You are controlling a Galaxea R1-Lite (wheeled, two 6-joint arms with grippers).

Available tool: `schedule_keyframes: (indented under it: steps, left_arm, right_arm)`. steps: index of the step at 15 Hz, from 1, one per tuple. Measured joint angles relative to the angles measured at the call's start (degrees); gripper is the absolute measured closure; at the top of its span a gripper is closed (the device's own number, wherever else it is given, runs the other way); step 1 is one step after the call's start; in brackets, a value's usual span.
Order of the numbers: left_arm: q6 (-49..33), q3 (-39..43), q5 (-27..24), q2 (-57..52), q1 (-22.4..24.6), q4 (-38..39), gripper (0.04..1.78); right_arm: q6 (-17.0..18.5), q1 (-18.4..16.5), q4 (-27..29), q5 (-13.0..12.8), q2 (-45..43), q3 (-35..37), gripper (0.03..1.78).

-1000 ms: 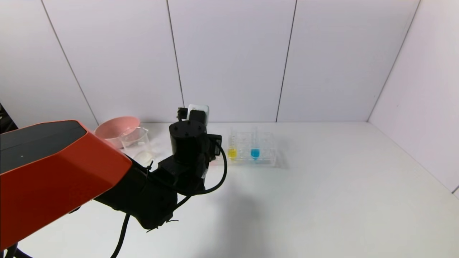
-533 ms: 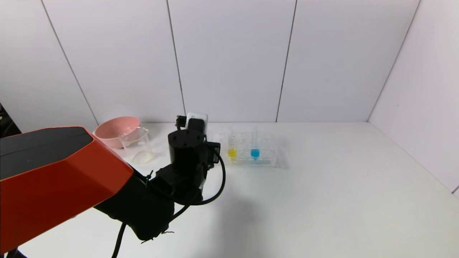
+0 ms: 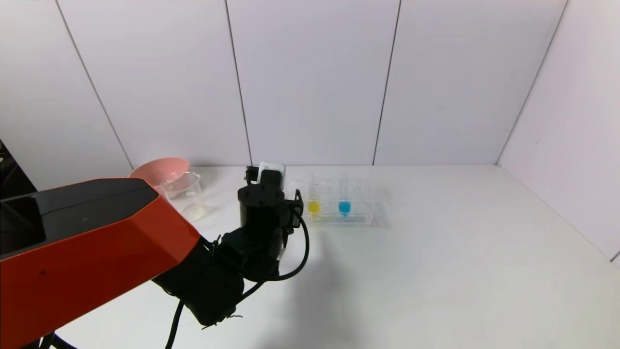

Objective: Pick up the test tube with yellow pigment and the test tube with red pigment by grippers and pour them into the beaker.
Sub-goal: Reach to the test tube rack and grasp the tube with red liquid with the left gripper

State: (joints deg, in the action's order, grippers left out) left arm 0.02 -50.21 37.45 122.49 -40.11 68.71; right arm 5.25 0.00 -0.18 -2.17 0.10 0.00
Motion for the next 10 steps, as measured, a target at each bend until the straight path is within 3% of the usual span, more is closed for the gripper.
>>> schedule_keyframes:
  steps: [3,10]
  left_arm:
    - [-1.6,-2.1,-0.3,1.5,0.4,-0.7,0.12]
    - [-3.5,-2.6,-1.0,2.7,1.3,-0.2,0.1]
  right_arm:
    - [0.0,0.0,0.0,0.0,0.0,0.0,0.1]
    - [0.0,0.0,0.0,0.0,0.0,0.0,0.1]
